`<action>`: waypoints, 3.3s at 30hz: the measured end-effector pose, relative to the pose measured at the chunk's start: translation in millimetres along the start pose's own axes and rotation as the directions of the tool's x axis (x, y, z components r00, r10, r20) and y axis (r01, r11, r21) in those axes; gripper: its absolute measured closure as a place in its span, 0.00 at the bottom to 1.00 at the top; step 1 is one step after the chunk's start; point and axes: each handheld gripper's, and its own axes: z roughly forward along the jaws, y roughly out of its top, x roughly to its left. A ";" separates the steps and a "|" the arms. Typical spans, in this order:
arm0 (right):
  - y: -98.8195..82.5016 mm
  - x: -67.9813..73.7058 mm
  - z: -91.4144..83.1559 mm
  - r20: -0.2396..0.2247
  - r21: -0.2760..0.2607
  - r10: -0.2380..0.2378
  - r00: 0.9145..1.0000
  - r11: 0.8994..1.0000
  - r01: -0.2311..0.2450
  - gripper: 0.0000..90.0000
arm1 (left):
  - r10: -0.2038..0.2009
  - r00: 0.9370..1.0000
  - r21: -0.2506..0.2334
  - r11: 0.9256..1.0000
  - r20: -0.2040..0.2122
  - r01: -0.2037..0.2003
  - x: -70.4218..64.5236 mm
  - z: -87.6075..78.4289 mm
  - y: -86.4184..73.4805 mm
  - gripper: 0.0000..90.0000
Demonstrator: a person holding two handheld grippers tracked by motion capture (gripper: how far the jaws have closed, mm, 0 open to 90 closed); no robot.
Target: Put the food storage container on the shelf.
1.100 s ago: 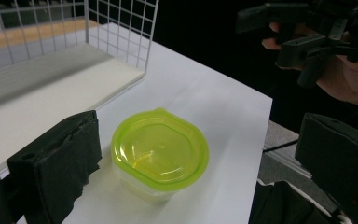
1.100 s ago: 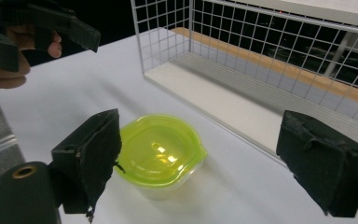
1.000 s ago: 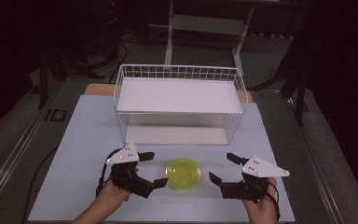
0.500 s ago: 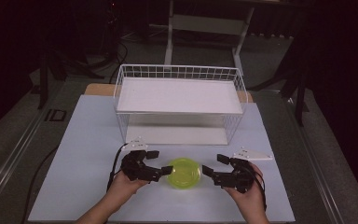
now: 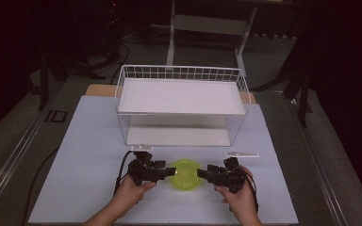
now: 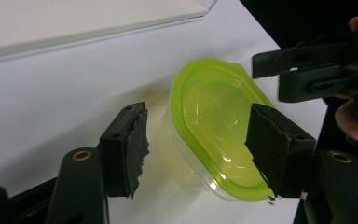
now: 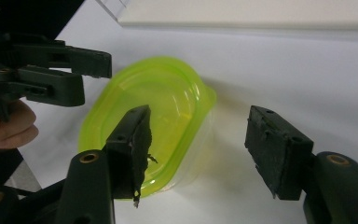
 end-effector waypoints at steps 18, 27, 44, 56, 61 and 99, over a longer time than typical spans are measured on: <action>-4.3 5.5 7.6 -0.018 0.053 0.075 0.997 0.996 -0.074 0.82 | -0.028 1.000 0.088 0.996 -0.011 0.029 -6.8 1.8 -3.0 0.79; -3.5 11.5 2.6 -0.012 0.038 0.086 0.996 0.996 -0.085 0.89 | -0.082 0.997 0.078 0.994 0.008 0.082 -17.7 -8.2 -4.7 0.89; 18.7 33.5 -13.7 -0.001 -0.027 -0.016 1.000 1.000 0.016 0.89 | -0.053 0.999 0.022 0.998 0.006 0.052 -26.3 -30.9 22.6 0.91; 58.7 53.1 -36.7 -0.021 -0.109 -0.055 0.998 0.993 0.052 0.89 | -0.015 1.000 -0.053 0.998 0.022 0.016 -39.1 -60.4 64.8 0.91; 79.9 62.1 -47.6 -0.021 -0.150 -0.082 0.996 0.986 0.077 0.89 | 0.007 1.000 -0.092 0.996 0.024 -0.004 -45.5 -72.9 85.0 0.91; 195.4 60.4 -43.3 0.003 -0.169 -0.049 0.999 0.984 0.049 0.89 | -0.022 0.997 -0.155 0.988 -0.071 0.010 -34.0 -87.2 187.6 0.90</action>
